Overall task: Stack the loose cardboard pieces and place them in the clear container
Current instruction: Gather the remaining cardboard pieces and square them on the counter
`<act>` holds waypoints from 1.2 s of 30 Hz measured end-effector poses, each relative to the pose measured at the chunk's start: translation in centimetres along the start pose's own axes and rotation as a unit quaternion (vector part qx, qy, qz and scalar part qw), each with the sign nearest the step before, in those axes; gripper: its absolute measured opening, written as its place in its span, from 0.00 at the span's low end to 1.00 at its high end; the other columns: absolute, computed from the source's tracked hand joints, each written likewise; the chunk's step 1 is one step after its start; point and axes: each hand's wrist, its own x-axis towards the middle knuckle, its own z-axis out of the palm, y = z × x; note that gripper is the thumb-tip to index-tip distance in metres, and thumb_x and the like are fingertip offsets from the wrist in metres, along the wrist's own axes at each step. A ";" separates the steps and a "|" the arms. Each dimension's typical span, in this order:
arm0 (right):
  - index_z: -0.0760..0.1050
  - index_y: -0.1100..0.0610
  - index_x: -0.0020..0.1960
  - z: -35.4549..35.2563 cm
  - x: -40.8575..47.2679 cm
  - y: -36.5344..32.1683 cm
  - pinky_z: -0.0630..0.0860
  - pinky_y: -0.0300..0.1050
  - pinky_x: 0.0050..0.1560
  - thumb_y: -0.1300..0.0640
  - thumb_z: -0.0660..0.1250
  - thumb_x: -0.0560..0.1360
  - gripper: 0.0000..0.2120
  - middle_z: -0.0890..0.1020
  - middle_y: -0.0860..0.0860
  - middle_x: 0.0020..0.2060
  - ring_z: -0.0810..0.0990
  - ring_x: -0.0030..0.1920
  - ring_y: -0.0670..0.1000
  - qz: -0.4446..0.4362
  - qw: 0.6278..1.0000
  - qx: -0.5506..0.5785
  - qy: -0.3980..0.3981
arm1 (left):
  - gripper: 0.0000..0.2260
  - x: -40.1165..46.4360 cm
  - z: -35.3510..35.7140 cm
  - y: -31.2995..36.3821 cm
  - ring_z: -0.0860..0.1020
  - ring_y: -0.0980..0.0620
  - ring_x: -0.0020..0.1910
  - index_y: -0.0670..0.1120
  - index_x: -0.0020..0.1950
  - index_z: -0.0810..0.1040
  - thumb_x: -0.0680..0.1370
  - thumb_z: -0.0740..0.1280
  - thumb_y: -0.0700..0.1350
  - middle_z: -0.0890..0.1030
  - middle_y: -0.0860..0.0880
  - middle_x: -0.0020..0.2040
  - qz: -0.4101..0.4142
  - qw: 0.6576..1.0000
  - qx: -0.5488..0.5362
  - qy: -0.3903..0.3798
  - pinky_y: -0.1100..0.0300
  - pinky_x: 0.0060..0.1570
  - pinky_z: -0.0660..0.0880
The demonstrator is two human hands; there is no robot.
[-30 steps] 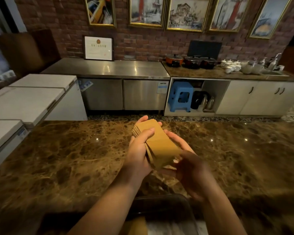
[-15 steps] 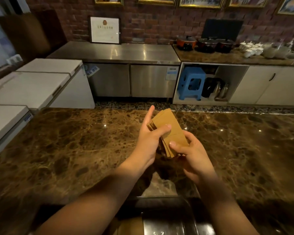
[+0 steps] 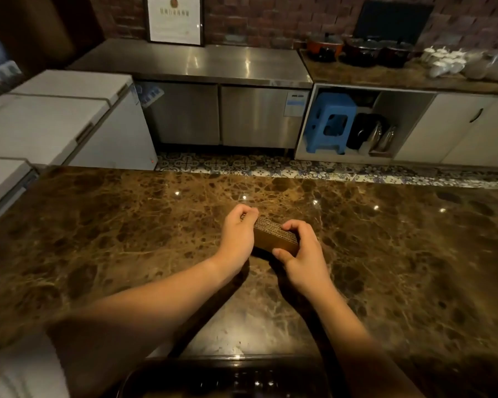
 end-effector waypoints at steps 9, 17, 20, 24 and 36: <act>0.72 0.49 0.51 3.3 0.0 1.1 0.75 0.32 0.43 0.56 0.65 0.82 0.03 0.78 0.48 0.47 0.79 0.43 0.38 0.074 0.970 0.202 0.113 | 0.12 1.0 -0.4 -4.2 0.81 0.58 0.49 0.49 0.45 0.78 0.82 0.60 0.35 0.82 0.54 0.50 0.044 0.999 -0.019 -0.011 0.66 0.49 0.76; 0.75 0.51 0.66 4.4 0.9 1.2 0.79 0.37 0.51 0.54 0.60 0.83 0.13 0.82 0.41 0.60 0.81 0.57 0.40 0.132 0.911 0.357 0.156 | 0.09 1.2 -0.1 -3.2 0.81 0.50 0.61 0.45 0.59 0.78 0.83 0.60 0.38 0.82 0.42 0.60 0.026 0.991 -0.133 -0.024 0.63 0.55 0.76; 0.71 0.41 0.68 3.9 0.7 1.3 0.80 0.39 0.54 0.35 0.58 0.78 0.21 0.80 0.45 0.65 0.79 0.63 0.41 0.122 0.907 0.379 0.134 | 0.13 1.2 -0.1 -2.7 0.80 0.54 0.62 0.49 0.64 0.77 0.84 0.57 0.49 0.82 0.46 0.62 0.058 0.989 -0.132 -0.026 0.66 0.57 0.75; 0.67 0.37 0.70 3.7 0.9 1.5 0.73 0.53 0.69 0.25 0.57 0.71 0.32 0.79 0.45 0.67 0.75 0.69 0.46 0.142 0.905 0.380 0.126 | 0.15 1.1 -0.1 -3.0 0.78 0.55 0.64 0.52 0.66 0.75 0.83 0.56 0.53 0.82 0.47 0.64 0.061 0.992 -0.098 -0.042 0.61 0.64 0.74; 0.64 0.30 0.69 4.0 0.7 2.0 0.77 0.45 0.61 0.24 0.60 0.70 0.30 0.77 0.42 0.68 0.75 0.68 0.45 0.117 0.920 0.364 0.081 | 0.13 1.6 -0.8 -4.2 0.78 0.54 0.64 0.49 0.69 0.72 0.85 0.59 0.42 0.81 0.46 0.63 0.041 0.992 -0.105 -0.061 0.60 0.63 0.75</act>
